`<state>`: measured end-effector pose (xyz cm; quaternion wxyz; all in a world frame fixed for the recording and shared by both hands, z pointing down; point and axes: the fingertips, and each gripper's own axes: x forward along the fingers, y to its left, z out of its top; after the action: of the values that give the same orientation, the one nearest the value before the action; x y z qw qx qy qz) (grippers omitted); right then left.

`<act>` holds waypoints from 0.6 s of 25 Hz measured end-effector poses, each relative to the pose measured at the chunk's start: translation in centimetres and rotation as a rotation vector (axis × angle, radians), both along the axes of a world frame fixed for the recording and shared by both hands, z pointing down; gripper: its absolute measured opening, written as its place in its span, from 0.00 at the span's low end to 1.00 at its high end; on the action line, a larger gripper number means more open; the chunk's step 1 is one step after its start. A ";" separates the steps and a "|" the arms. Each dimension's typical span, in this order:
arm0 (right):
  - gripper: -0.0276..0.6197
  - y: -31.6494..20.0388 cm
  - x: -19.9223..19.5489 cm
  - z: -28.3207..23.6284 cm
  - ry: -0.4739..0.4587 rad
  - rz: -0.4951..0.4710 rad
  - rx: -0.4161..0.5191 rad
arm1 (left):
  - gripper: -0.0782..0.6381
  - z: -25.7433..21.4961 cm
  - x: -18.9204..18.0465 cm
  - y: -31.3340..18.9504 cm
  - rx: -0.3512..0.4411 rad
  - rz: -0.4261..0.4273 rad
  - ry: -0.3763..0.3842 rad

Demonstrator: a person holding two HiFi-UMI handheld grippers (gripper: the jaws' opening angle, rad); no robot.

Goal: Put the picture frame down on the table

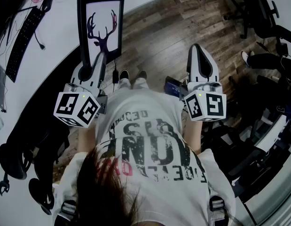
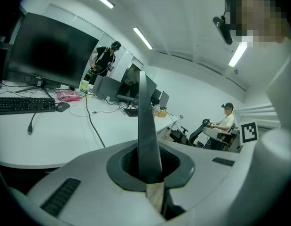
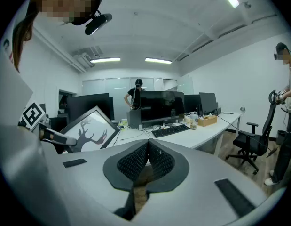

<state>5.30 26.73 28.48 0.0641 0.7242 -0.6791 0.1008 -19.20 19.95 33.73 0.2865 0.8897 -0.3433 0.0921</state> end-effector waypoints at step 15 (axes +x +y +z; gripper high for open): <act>0.04 2.8 2.1 -0.7 0.010 0.024 0.026 | 0.13 -1.4 0.1 1.0 0.045 -0.028 0.009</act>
<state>7.41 29.58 27.76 0.0567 0.7334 -0.6715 0.0892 -19.07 20.92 32.29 0.2690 0.8914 -0.3567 0.0763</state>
